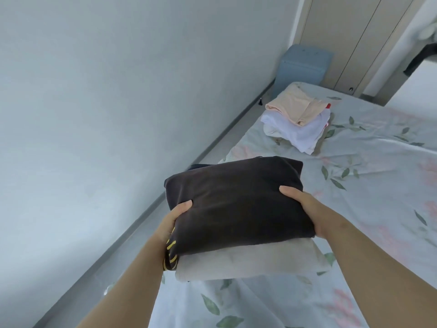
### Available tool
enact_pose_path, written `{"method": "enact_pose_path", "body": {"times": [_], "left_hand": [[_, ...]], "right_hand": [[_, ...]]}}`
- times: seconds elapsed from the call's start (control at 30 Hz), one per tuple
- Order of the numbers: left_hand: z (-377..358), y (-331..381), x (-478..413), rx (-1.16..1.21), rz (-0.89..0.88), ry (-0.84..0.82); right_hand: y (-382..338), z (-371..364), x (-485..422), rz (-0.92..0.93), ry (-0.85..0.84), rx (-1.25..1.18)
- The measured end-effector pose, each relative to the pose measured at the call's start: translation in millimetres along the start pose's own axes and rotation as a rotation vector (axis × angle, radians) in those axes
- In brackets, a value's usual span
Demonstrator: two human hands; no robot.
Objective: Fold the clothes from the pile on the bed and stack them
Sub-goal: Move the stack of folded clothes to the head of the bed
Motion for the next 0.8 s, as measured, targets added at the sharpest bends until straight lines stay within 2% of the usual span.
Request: {"method": "enact_pose_path", "body": {"times": [0.07, 0.2, 0.27, 0.33, 0.4, 0.43, 0.47, 0.53, 0.6, 0.8], "left_hand": [[-9, 11, -29, -0.019, 0.022, 0.013], [-33, 32, -89, 0.004, 0.080, -0.110], [-38, 23, -125, 0.035, 0.105, -0.053], [-51, 1, -155, 0.097, 0.178, -0.049], [-69, -30, -183, 0.138, 0.244, -0.048], [-74, -48, -200, 0.114, 0.229, -0.008], [-78, -60, -213, 0.069, 0.203, 0.048], [-87, -77, -233, 0.044, 0.156, 0.105], [-89, -84, -249, 0.045, 0.160, 0.123], [-84, -100, -267, -0.026, 0.155, 0.113]], "right_hand": [[-16, 3, -29, 0.004, 0.013, 0.006], [-45, 10, -93, 0.020, 0.030, 0.055], [-65, 10, -130, 0.086, 0.044, 0.130], [-89, 13, -172, 0.210, 0.222, 0.426], [-98, 6, -209, 0.281, 0.516, 0.953], [-86, -9, -227, 0.301, 0.527, 1.091], [-63, -28, -247, 0.290, 0.442, 1.138], [-5, -59, -278, 0.216, 0.288, 1.106], [27, -69, -298, 0.194, 0.298, 1.098], [28, -61, -307, 0.269, 0.353, 1.092]]}}
Point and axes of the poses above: each hand's wrist, its own x-axis away from the middle knuckle, its own z-axis out of the back of the hand, y = z × x, the point moved 5 cm from there along -x, towards the middle knuckle, and after that the axes turned 5 degrees about -x, right-handed, at the moved point
